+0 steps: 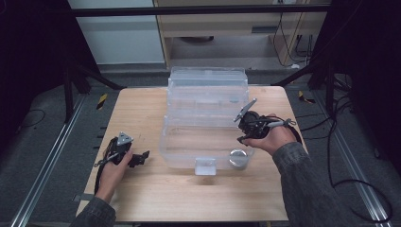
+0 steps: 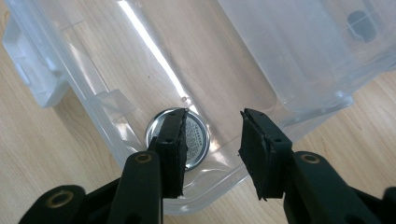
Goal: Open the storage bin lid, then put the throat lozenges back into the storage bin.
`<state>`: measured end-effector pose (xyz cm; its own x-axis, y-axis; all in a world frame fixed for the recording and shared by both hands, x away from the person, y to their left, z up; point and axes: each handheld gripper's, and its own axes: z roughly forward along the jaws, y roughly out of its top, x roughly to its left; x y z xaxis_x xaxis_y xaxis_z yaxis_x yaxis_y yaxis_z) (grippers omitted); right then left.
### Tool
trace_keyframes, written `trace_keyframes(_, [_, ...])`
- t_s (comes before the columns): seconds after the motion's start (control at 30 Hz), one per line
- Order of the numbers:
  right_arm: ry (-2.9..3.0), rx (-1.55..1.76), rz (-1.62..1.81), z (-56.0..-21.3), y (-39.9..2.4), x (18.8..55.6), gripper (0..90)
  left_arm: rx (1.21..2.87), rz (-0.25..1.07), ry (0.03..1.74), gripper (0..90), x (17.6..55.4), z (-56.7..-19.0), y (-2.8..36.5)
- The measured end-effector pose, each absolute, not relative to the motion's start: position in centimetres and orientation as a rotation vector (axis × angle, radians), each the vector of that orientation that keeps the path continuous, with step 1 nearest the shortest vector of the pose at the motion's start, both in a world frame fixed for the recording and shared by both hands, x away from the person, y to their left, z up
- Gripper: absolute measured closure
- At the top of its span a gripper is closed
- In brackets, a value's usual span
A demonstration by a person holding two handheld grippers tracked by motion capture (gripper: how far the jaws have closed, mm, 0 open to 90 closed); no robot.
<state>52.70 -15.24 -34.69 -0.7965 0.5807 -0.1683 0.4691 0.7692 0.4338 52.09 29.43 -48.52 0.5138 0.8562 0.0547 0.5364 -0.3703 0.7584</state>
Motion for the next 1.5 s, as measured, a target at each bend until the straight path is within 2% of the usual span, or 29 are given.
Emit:
trace_keyframes(0.23, [2.657, 0.790, 0.556, -33.6, -15.1, 52.9, 55.4, 1.984, 0.576, 1.025, 5.4, 51.4, -45.0, 29.9])
trace_keyframes(0.4, [2.634, 0.773, 0.566, -32.6, -15.0, 53.2, 46.2, 1.990, 0.511, 0.928, 4.8, 50.9, -42.1, 29.7])
trace_keyframes(0.63, [2.596, 0.714, 0.531, -31.4, -14.3, 54.0, 29.9, 2.132, 0.509, 0.772, 3.2, 50.2, -38.8, 27.3])
trace_keyframes(0.67, [2.583, 0.714, 0.535, -31.1, -14.2, 54.1, 26.2, 2.092, 0.511, 0.881, 3.2, 49.5, -38.3, 26.4])
trace_keyframes(0.7, [2.569, 0.719, 0.539, -30.9, -13.9, 54.3, 24.6, 2.115, 0.527, 0.827, 3.2, 49.6, -37.9, 26.1])
trace_keyframes(0.8, [2.550, 0.696, 0.540, -30.2, -13.6, 54.7, 20.6, 2.174, 0.573, 0.709, 3.2, 49.6, -36.6, 24.7])
trace_keyframes(0.83, [2.545, 0.698, 0.536, -30.1, -13.5, 54.8, 20.3, 2.206, 0.480, 0.630, 3.0, 50.0, -36.5, 24.2])
trace_keyframes(0.87, [2.540, 0.691, 0.530, -30.0, -13.5, 55.0, 19.9, 2.208, 0.484, 0.607, 3.3, 50.0, -36.3, 23.7])
trace_keyframes(1.2, [2.538, 0.712, 0.548, -28.9, -14.1, 56.7, 11.0, 2.330, 0.460, 0.499, 4.5, 50.4, -35.7, 20.6])
trace_keyframes(1.3, [2.529, 0.720, 0.553, -28.7, -14.4, 57.3, 12.9, 2.378, 0.448, 0.450, 4.5, 50.2, -35.8, 19.8])
trace_keyframes(1.5, [2.525, 0.684, 0.521, -28.3, -14.4, 58.3, 27.0, 2.425, 0.407, 0.394, 4.6, 50.1, -36.4, 18.3])
